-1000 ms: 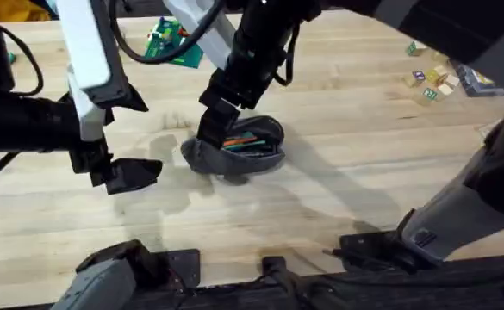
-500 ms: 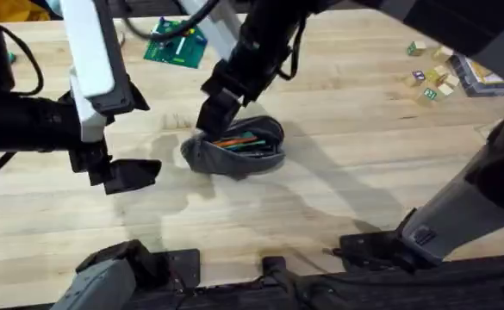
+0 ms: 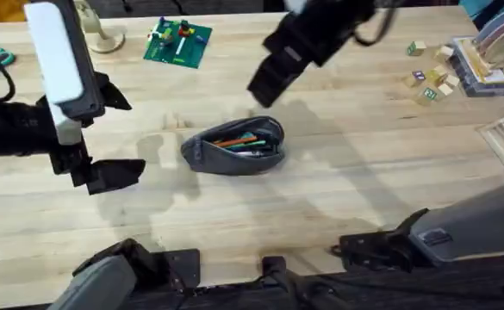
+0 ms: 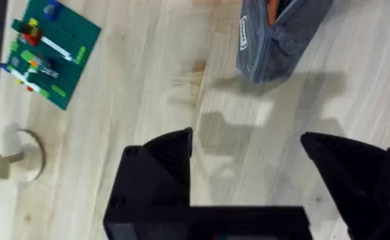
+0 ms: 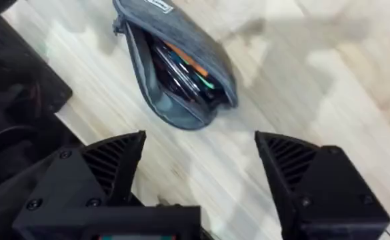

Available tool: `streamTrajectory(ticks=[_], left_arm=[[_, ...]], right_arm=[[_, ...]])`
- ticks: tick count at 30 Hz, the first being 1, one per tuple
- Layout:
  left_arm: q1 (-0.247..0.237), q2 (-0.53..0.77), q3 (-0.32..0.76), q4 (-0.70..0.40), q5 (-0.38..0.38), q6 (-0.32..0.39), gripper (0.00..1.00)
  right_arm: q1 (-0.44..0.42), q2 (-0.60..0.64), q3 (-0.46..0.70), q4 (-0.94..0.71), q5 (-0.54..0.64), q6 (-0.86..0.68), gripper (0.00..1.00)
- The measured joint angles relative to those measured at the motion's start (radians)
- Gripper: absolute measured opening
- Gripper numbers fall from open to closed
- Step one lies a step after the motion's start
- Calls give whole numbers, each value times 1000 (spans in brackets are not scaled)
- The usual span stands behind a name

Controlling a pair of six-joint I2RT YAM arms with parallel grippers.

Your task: Unzip the bag, pick up the pens from the table one at a time and place them inside, then zip the bag closed.

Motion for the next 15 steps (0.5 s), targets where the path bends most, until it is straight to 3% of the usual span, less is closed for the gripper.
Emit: streamTrajectory(ticks=[7, 15], left_arm=[[30, 136, -2, 1, 25, 96, 994], [33, 252, -2, -8, 72, 255, 993]], right_arm=[[0, -161, 0, -19, 94, -13, 998], [0, -251, 0, -26, 129, -21, 998]])
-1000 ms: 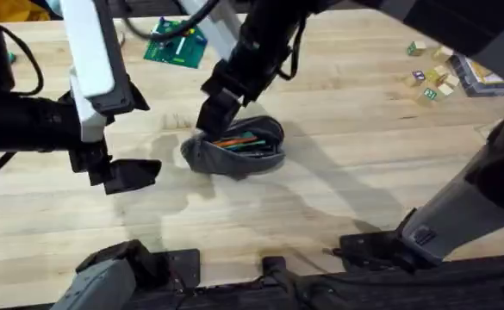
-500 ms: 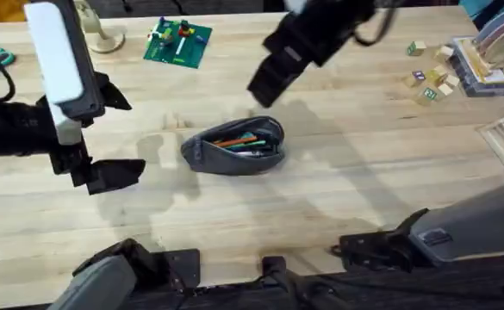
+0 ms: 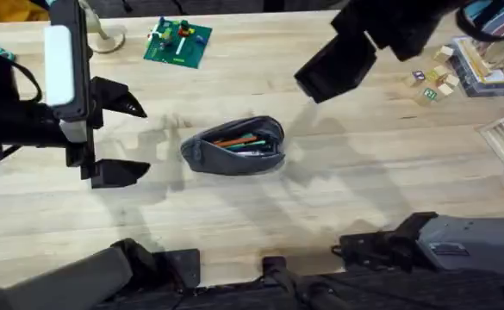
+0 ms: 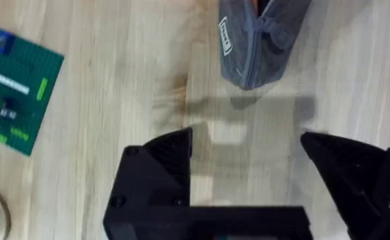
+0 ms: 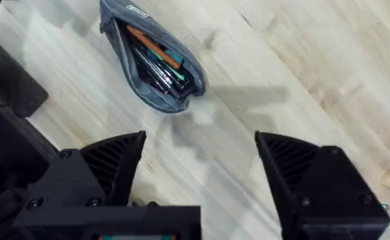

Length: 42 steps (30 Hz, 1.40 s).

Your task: Unzip the bag, pick up the pens from the table one at a time and place them inside, then zip the bag closed.

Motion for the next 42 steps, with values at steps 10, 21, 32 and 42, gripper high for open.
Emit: streamTrajectory(ticks=[10, 21, 32, 42], left_arm=[[0, 106, 0, -6, 54, 64, 994], [0, 157, -1, -7, 77, 64, 992], [0, 159, -2, -7, 78, 64, 993], [0, 159, -2, -7, 73, 64, 993]], right_arm=[[0, -156, -206, 30, 43, -35, 998], [11, -218, -435, 304, -41, 97, 998], [224, -187, -441, 456, 32, 552, 998], [438, -70, -472, 547, 177, 956, 997]])
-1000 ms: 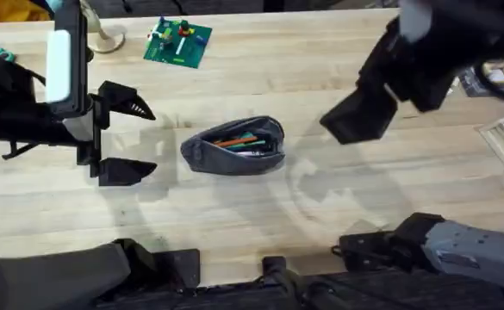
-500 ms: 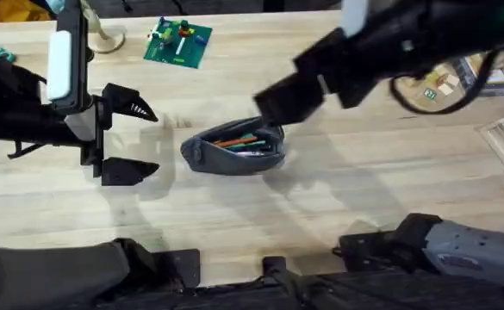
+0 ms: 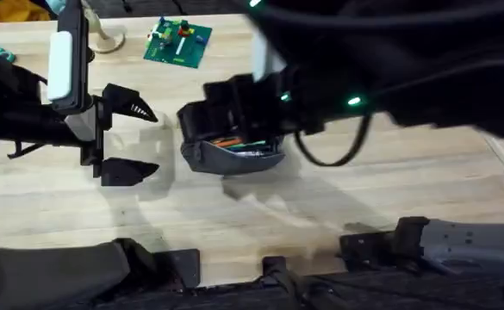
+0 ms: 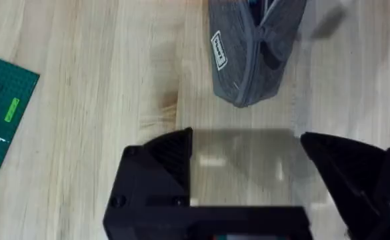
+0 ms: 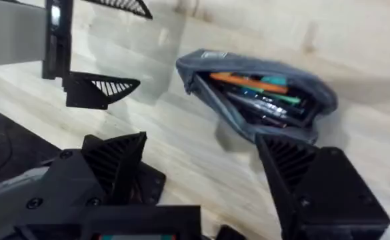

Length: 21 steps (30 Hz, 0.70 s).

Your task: Unzip the bag, pick up the pens from the table one at a time and place them inside, then zip the bag closed.

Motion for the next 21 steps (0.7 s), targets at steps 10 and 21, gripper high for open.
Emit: streamTrajectory(ticks=[10, 21], left_arm=[[0, 0, 0, 0, 0, 0, 993], [0, 0, 0, 0, 0, 0, 993]], right_arm=[[8, 50, -4, 113, 14, 87, 998], [80, 197, -6, 227, 10, 299, 997]])
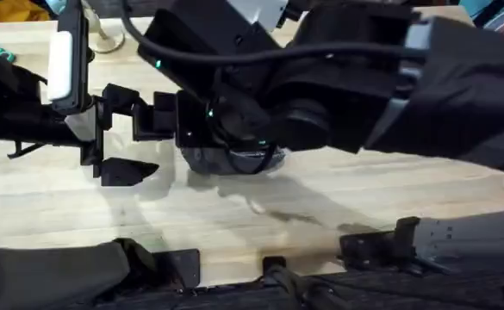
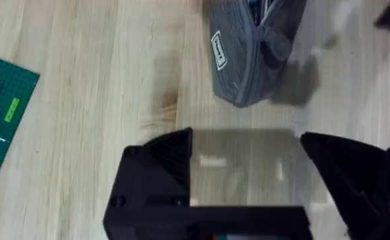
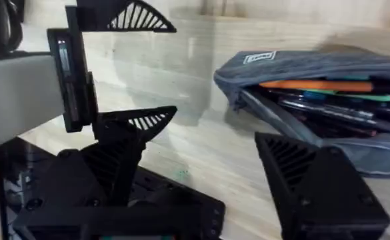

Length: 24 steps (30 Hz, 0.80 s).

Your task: Unzip the bag, pick up the pens from the table one at a time and place them inside, then zip the bag closed.

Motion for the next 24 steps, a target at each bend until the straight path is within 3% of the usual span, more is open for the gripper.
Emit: streamTrajectory(ticks=[24], left_arm=[[0, 0, 0, 0, 0, 0, 993]], right_arm=[[35, 135, -2, 44, -2, 34, 998]])
